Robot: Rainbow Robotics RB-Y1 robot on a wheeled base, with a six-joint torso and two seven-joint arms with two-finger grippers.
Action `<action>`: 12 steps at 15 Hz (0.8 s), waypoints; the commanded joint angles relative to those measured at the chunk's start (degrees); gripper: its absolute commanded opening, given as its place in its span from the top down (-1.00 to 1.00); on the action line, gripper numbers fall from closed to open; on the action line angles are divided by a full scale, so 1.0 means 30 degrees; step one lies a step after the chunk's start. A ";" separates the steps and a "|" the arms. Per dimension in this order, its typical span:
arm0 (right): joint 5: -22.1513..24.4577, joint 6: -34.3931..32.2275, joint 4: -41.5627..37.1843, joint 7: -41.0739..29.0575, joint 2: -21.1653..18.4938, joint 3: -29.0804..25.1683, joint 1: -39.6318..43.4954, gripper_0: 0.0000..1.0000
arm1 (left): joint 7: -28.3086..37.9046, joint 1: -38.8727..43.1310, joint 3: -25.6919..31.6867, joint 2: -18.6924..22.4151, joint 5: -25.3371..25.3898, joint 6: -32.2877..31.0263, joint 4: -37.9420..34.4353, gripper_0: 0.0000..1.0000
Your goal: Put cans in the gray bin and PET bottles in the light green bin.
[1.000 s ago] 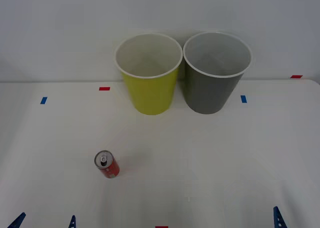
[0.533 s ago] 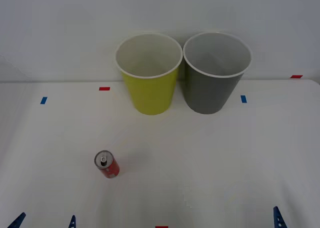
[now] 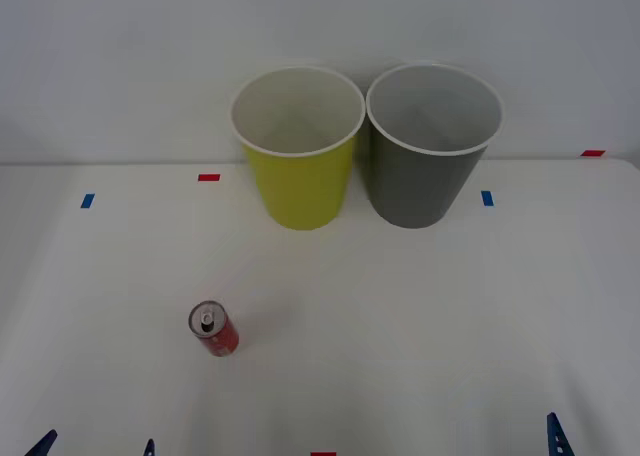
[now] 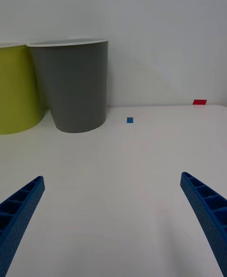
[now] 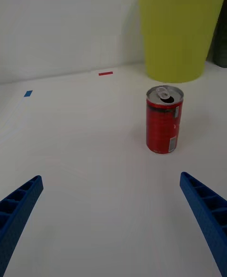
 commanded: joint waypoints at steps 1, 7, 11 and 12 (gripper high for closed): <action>0.0000 0.0000 0.0000 0.0000 0.0000 0.0000 0.0001 -1.00 | 0.0172 -0.1837 0.0149 0.3103 0.0364 -0.0336 0.0315 -1.00; 0.0000 0.0000 0.0000 0.0000 0.0000 0.0000 0.0001 -1.00 | 0.0260 -0.7139 -0.2429 0.8640 0.2532 -0.2797 0.3684 -1.00; 0.0000 0.0000 0.0000 0.0000 0.0000 0.0000 0.0001 -1.00 | 0.0231 -0.9512 -0.4773 0.9988 0.3235 -0.3969 0.5295 -1.00; 0.0000 0.0000 0.0000 0.0000 0.0000 0.0000 0.0001 -1.00 | 0.0231 -1.0040 -0.5125 1.0105 0.3147 -0.4467 0.5822 -1.00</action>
